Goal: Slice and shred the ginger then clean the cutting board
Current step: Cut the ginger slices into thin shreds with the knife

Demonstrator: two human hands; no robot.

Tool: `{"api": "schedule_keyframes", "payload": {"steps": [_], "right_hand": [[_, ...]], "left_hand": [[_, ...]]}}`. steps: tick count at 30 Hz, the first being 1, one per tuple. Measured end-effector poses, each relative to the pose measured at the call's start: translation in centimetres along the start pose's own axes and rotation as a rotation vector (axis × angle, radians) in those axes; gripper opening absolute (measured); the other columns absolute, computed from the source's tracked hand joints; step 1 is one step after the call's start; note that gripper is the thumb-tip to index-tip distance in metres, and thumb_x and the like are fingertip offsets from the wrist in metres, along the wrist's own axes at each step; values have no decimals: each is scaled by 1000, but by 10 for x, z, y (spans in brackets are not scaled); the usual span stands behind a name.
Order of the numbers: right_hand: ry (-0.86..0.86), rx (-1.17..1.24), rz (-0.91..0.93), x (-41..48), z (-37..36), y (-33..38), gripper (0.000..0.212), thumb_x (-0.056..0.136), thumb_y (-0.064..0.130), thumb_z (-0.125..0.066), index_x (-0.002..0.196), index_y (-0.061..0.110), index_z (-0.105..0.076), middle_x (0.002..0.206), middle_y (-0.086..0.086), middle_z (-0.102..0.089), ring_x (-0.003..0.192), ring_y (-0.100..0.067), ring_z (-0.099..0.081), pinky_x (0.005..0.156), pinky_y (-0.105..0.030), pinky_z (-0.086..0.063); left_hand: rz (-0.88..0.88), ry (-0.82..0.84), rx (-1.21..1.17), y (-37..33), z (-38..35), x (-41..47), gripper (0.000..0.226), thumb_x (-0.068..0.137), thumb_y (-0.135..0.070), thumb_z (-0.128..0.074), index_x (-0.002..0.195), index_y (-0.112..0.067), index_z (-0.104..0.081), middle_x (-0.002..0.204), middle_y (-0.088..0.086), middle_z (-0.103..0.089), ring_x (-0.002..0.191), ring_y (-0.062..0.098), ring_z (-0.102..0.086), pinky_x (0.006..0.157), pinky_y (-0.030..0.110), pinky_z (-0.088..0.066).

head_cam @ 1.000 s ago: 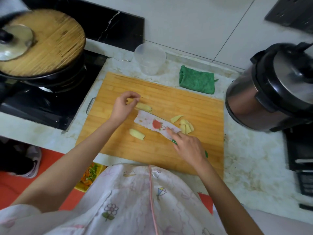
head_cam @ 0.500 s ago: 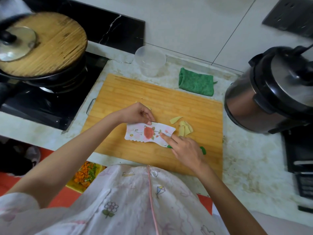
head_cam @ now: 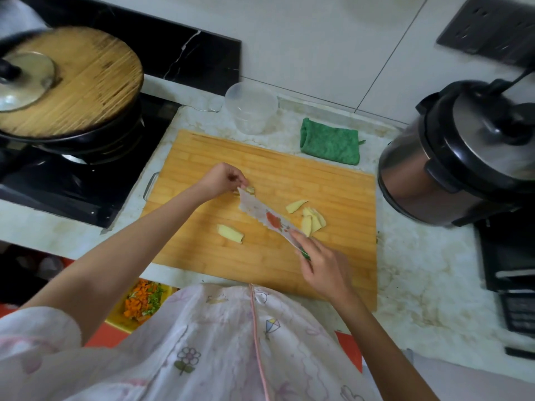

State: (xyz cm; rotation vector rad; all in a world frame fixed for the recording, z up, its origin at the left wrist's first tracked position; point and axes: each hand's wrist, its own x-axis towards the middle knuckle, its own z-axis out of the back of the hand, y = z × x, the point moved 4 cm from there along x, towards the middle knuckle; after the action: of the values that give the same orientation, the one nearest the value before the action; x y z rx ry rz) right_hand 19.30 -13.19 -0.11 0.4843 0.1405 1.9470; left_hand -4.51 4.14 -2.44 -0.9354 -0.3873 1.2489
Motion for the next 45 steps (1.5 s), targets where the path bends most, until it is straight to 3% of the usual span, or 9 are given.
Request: {"api": "schedule_keyframes", "payload": {"steps": [3,6,10,13,17,23,29,37,45], "right_hand": [[-25,128,-153,-2,0,-1,40,91,24,-47,130,22,-57,109,9,-68,56,0,-55,41,-19,-42],[-61,272,-306,0,0,-1,41,91,20,-54,132,24,-55,120,18,-61,65,7,-51,53,-12,-40],[-34,451,-512,6,-6,-1,40,94,16,-55,132,28,-53,86,23,-63,52,-6,-49,47,-19,-38],[35,547,-567,15,-15,1,35,94,17,-51,127,28,-55,71,11,-61,46,-7,-40,43,-24,-30],[197,404,-476,29,-23,15,34,95,23,-50,129,27,-54,68,7,-60,45,-8,-41,42,-23,-30],[343,88,-142,43,-28,48,31,95,29,-53,126,30,-58,87,2,-72,65,-20,-65,47,-23,-35],[521,-42,-42,42,-38,61,44,96,23,-46,138,33,-43,109,2,-69,83,-22,-67,55,-27,-35],[559,-78,-24,39,-37,66,47,97,21,-43,143,28,-35,100,-3,-65,80,-24,-63,56,-30,-31],[571,-32,-38,45,-37,64,48,94,18,-46,140,30,-38,98,-4,-68,80,-25,-64,54,-29,-32]], "left_hand": [[-17,13,81,0,0,1,12,83,0,-69,91,-6,-75,94,8,-72,87,15,-63,82,26,-49],[-52,-29,121,0,5,-3,12,85,-7,-70,94,-12,-76,99,3,-73,101,14,-64,95,27,-46],[-102,-218,143,3,14,-17,16,85,-6,-69,98,-11,-74,103,1,-72,104,16,-63,110,36,-24],[-60,-377,70,12,15,-37,5,82,-8,-72,86,-12,-70,91,-2,-70,83,15,-62,85,40,-51],[-223,-533,214,15,2,-76,17,84,-25,-70,83,-8,-67,86,5,-65,75,20,-61,65,36,-50],[-574,-392,537,40,-60,-142,25,95,-26,-49,107,-10,-64,107,8,-65,96,23,-57,82,36,-42],[-515,-412,590,56,-72,-146,33,98,-30,-39,119,-10,-55,111,10,-65,104,25,-52,89,36,-38],[-478,-412,622,50,-73,-142,31,87,-22,-47,108,-8,-64,98,10,-66,92,27,-52,81,35,-39],[-456,-409,608,50,-73,-140,35,84,-20,-47,109,-5,-67,105,10,-67,99,26,-52,85,36,-41]]}}
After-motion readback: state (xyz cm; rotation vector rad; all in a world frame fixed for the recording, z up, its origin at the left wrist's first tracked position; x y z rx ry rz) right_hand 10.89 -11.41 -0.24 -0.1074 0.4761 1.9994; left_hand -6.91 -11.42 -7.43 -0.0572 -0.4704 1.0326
